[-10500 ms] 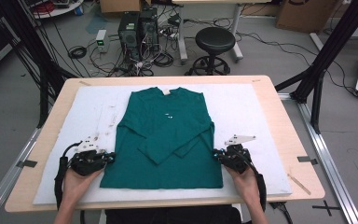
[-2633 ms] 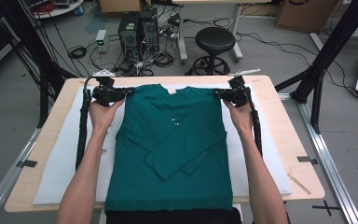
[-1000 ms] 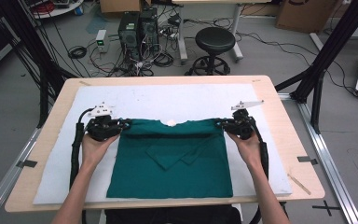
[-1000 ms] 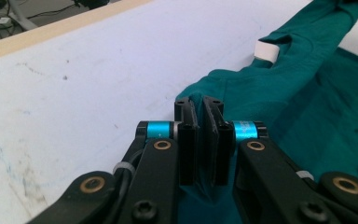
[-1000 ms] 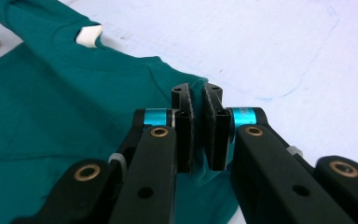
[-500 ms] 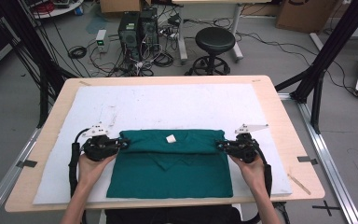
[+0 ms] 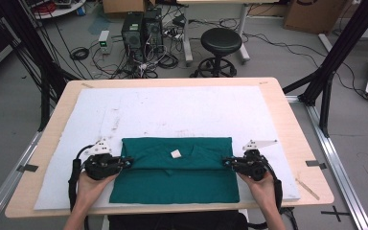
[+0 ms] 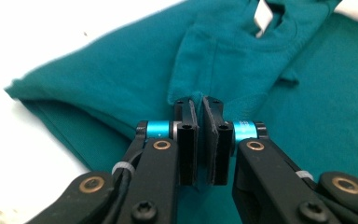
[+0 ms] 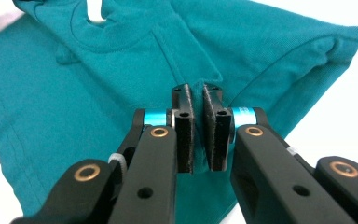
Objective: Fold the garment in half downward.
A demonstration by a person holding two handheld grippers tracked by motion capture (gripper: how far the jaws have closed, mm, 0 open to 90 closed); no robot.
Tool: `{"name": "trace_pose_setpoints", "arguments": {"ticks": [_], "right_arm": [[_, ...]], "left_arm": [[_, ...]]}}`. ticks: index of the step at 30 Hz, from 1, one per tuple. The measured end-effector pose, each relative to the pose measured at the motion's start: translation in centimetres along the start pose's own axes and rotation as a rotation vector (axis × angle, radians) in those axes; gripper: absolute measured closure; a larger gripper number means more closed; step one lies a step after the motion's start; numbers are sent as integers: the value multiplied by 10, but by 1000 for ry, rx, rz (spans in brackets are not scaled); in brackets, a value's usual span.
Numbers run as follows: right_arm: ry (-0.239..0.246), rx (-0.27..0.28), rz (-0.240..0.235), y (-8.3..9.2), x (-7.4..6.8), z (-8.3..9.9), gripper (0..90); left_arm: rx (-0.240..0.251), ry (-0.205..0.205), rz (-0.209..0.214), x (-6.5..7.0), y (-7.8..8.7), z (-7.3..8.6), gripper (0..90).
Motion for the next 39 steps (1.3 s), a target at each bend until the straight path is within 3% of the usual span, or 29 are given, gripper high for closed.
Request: {"name": "trace_pose_setpoints", "arguments": {"ticks": [5,6,10,14,17,20,23,28,30,35,39], "right_arm": [[7,-11,20,-2,-1,7,840],[6,-10,22,-3,-1,7,818],[-19,10,-2,0,-3,-1,577],[-19,38,-35,-1,-9,-19,507],[-8,28,-20,-7,-11,-31,483],[1,4,-5,-18,-13,-42,480],[1,-24,25,-27,-8,-45,480],[-40,-98,41,-40,1,-38,470],[-57,-113,23,-42,3,-35,483],[-63,-126,-31,-43,-2,-29,717],[-8,-124,-33,-40,-9,-27,830]], "left_arm": [[-17,6,3,1,-2,4,837],[-7,4,10,2,1,2,816],[46,1,10,0,12,-13,626],[80,17,1,-6,14,-32,555],[71,16,3,-5,7,-44,549],[33,24,7,-3,-8,-51,556],[-28,57,24,-4,-28,-50,562],[-124,41,10,-6,-46,-38,604],[-123,35,29,-5,-45,-37,655],[-101,12,69,2,-41,-36,808],[-87,1,92,7,-38,-34,874]]}}
Point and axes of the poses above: each handheld gripper's, and its own axes: y roughly backward along the jaws, z roughly out of its underside, x roughly to its right, the point moved 9 cm from there along -y, roughly forward along the jaws, and after that the axes turned 2 degrees about -z, right-handed, at the moved point
